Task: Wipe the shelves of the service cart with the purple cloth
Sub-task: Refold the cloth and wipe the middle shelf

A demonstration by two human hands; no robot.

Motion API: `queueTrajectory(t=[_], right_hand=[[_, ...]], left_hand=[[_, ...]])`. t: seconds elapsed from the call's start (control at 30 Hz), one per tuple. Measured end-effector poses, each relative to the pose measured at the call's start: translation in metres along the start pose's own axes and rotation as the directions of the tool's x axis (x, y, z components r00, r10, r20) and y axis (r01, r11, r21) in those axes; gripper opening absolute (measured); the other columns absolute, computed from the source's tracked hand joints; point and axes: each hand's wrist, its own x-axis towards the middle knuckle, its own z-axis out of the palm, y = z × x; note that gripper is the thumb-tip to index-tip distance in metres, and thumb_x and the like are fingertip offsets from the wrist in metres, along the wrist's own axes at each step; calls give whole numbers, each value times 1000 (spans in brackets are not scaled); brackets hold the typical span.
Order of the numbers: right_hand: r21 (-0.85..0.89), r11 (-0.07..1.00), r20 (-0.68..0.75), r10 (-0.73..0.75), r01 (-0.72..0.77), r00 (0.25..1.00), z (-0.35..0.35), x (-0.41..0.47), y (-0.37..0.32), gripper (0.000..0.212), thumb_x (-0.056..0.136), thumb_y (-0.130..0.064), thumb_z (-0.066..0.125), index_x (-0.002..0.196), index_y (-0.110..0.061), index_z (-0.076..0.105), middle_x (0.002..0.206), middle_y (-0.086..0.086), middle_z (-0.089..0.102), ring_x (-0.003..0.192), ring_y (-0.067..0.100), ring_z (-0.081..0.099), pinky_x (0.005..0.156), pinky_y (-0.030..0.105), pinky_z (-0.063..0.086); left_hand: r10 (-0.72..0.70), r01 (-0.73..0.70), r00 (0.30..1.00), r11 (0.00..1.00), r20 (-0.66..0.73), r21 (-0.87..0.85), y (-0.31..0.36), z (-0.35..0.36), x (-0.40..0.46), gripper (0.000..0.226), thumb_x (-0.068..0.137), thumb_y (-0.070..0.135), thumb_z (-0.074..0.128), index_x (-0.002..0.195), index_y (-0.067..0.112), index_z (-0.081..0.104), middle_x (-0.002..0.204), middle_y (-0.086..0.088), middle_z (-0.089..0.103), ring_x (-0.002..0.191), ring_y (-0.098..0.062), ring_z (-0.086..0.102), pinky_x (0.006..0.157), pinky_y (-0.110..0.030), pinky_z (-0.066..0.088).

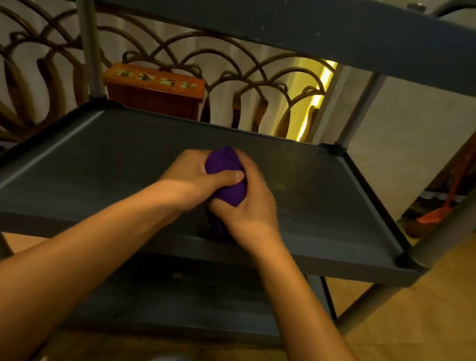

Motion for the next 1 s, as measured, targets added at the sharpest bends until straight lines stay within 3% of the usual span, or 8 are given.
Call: queueTrajectory(t=[0.17, 0.27, 0.37, 0.53, 0.63, 0.7, 0.83, 1.0], right_hand=[[-36, 999, 43, -3, 4, 999, -10, 15, 10, 74, 76, -20, 83, 143, -27, 51, 126, -10, 59, 111, 5, 51, 94, 21, 46], [-98, 983, -86, 144, -153, 986, -57, 34, 36, 59, 83, -23, 79, 137, -25, 56, 113, -11, 60, 105, 12, 60, 87, 29, 51], [-278, 912, -312, 212, -302, 926, -119, 53, 73, 36, 87, -30, 72, 120, -32, 59, 100, -2, 70, 94, 24, 69, 75, 38, 53], [-575, 625, -158, 548, -528, 821, -127, 57, 126, 77, 86, -72, 56, 149, -32, 40, 149, 14, 49, 131, 39, 51, 109, 58, 42], [-763, 522, -215, 351, -381, 911, -123, 58, 141, 78, 90, -71, 49, 157, -42, 20, 169, 12, 16, 153, 42, 16, 120, 62, 24], [-769, 539, -191, 320, -345, 928, -126, 64, 143, 74, 93, -65, 52, 157, -43, 21, 170, 10, 12, 155, 39, 12, 120, 60, 21], [-535, 735, -73, 450, -416, 890, -119, 72, 137, 46, 100, -36, 58, 145, -25, 52, 142, 13, 58, 123, 33, 58, 106, 49, 47], [-513, 824, 32, 299, -241, 954, -29, 78, 93, 43, 101, -19, 53, 143, -25, 57, 140, 11, 63, 125, 34, 59, 106, 46, 46]], left_hand=[[-36, 40, 997, 998, 73, -58, -14, -17, -5, 21, 89, 44, 69, 103, 28, 68, 101, -1, 77, 91, -16, 74, 83, -35, 59], [-3, 37, 994, 945, -106, 326, -36, -57, -9, 44, 89, 58, 61, 125, 34, 59, 117, 11, 64, 103, -10, 63, 82, -26, 47], [-44, 181, 976, 704, -212, 687, -71, -121, -19, 59, 91, 55, 60, 138, 21, 53, 139, -9, 56, 122, -30, 56, 97, -42, 47], [-335, 295, 930, 436, -151, 850, -110, -164, -29, 80, 91, 68, 47, 152, 18, 37, 159, -13, 34, 143, -33, 34, 116, -52, 32], [-372, 247, 923, 379, -98, 892, -118, -169, -24, 90, 88, 78, 36, 157, 22, 24, 165, -9, 22, 150, -30, 23, 120, -53, 25], [-402, 227, 911, 293, -95, 929, -124, -178, -21, 98, 81, 85, 31, 159, 26, 17, 168, -6, 15, 153, -29, 15, 121, -54, 19], [-434, 288, 887, 248, -159, 925, -145, -192, -20, 104, 77, 90, 20, 160, 30, 6, 169, -5, 6, 154, -29, 7, 122, -55, 11], [-404, 278, 900, 243, -164, 929, -161, -192, -14, 97, 83, 86, 20, 160, 28, 5, 169, -6, 4, 155, -31, 4, 121, -57, 9]])
